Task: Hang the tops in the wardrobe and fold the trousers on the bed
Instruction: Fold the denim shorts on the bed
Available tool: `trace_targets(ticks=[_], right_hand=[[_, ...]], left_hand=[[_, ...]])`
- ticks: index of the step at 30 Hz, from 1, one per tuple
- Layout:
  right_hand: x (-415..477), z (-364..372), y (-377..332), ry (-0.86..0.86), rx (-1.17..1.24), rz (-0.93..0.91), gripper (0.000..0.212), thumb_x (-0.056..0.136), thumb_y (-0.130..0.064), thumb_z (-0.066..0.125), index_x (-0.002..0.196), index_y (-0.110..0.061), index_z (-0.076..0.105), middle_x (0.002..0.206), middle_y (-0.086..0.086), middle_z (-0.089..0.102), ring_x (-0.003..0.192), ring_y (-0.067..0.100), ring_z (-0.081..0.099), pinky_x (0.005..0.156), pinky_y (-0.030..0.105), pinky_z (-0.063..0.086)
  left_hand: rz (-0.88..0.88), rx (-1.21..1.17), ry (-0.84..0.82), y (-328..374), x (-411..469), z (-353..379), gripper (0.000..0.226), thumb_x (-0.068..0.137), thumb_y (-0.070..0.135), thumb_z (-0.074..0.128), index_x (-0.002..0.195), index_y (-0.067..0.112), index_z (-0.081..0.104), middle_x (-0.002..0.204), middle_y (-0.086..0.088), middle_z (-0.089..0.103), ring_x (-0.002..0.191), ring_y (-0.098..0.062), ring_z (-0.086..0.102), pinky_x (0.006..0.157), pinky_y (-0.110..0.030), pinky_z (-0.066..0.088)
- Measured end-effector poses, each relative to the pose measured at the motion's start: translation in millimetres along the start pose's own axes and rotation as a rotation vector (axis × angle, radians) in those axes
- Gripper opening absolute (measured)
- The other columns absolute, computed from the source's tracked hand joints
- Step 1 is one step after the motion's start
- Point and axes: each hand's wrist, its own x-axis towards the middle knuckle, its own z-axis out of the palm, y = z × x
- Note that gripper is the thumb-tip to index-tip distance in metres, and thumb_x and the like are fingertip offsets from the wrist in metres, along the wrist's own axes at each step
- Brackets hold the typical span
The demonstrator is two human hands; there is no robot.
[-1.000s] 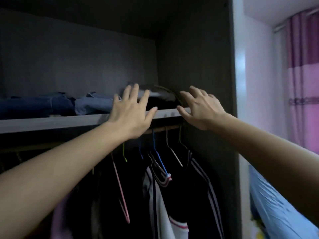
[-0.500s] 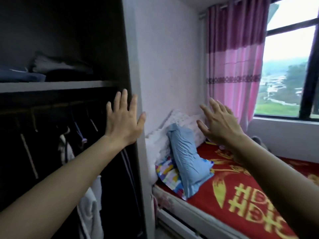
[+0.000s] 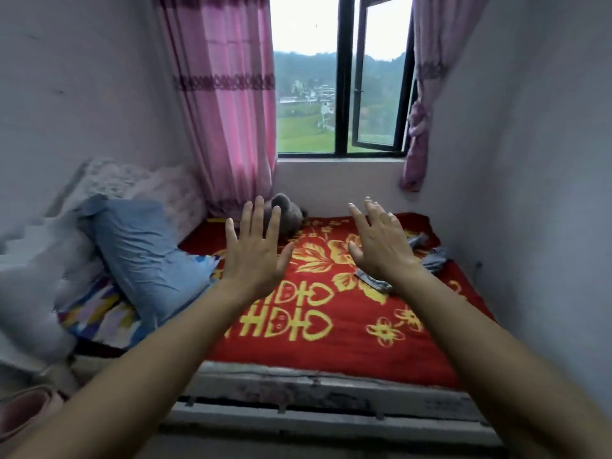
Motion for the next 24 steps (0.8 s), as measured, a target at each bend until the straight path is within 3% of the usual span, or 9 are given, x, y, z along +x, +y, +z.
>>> trace_targets(ticks=[8, 13, 20, 24], right_hand=[[-21, 106, 153, -0.261, -0.072, 0.305, 0.084, 0.093, -0.043, 0.051, 0.158, -0.019, 0.003, 0.164, 0.018, 0.003, 0.151, 0.033, 0.009, 0.12, 0.049, 0.017], [40, 138, 235, -0.264, -0.164, 0.403, 0.086, 0.092, -0.042, 0.054, 0.158, -0.019, 0.004, 0.164, 0.018, 0.004, 0.151, 0.034, 0.011, 0.12, 0.049, 0.018], [109, 213, 296, -0.352, -0.18, 0.473, 0.081, 0.093, -0.045, 0.051, 0.158, -0.02, 0.01, 0.164, 0.017, 0.008, 0.151, 0.031, 0.015, 0.12, 0.046, 0.021], [120, 276, 320, -0.528, -0.143, 0.468, 0.082, 0.093, -0.044, 0.049, 0.159, -0.021, 0.006, 0.165, 0.015, 0.004, 0.152, 0.029, 0.012, 0.121, 0.044, 0.02]], left_hand=[[0.183, -0.051, -0.203, 99, 86, 147, 0.077, 0.098, 0.059, 0.028, 0.158, 0.018, 0.0, 0.164, -0.012, -0.012, 0.151, -0.032, -0.008, 0.116, -0.063, 0.015], [0.25, -0.096, -0.265, 140, 160, 239, 0.079, 0.098, 0.06, 0.026, 0.156, 0.018, -0.006, 0.162, -0.014, -0.017, 0.15, -0.035, -0.009, 0.116, -0.063, 0.016], [0.336, -0.182, -0.402, 167, 255, 353, 0.078, 0.098, 0.058, 0.03, 0.157, 0.02, -0.003, 0.163, -0.013, -0.015, 0.15, -0.034, -0.007, 0.117, -0.06, 0.017], [0.342, -0.159, -0.53, 187, 283, 416, 0.077, 0.098, 0.057, 0.028, 0.157, 0.02, -0.006, 0.163, -0.015, -0.013, 0.15, -0.035, -0.005, 0.116, -0.059, 0.017]])
